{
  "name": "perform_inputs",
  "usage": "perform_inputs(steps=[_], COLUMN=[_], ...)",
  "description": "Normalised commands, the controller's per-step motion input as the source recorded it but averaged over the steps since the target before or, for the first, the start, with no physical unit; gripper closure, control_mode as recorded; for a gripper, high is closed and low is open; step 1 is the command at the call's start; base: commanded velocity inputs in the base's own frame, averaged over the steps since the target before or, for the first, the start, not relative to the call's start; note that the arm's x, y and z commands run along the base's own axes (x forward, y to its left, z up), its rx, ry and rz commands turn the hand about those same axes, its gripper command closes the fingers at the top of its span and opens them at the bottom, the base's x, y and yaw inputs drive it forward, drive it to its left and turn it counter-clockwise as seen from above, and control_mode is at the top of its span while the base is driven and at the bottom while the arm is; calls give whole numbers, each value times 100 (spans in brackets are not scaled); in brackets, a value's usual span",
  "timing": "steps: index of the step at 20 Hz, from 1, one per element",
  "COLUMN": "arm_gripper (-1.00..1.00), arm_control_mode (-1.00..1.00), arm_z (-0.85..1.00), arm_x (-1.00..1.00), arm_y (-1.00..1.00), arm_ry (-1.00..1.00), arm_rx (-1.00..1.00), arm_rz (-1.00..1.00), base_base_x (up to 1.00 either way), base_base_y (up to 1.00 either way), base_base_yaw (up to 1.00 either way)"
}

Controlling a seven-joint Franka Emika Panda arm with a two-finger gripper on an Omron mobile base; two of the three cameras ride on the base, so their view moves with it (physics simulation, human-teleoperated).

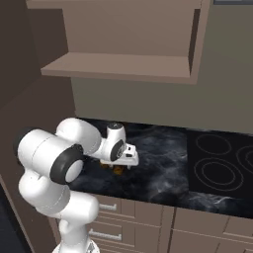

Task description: Pick the sweet potato, sweet potato from the counter and place them in the cabinet. Then close the cabinet.

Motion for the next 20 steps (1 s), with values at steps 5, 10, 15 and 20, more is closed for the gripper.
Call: perform_inputs(steps=[5, 10, 15, 20], arm_gripper=[100, 100, 100, 100], arm_control_mode=[-100, -100, -100, -100], arm_z=[-48, -4, 80, 100], arm_x=[6, -51, -58, -14], arm_y=[0, -6, -8, -5], arm_ry=[4, -28, -35, -22], arm_rx=[-3, -2, 0, -1], arm_rz=[0, 0, 1, 2], base_base_x=[0, 0, 0, 0], base_base_y=[0, 0, 0, 0], base_base_yaw=[0, 0, 0, 0])
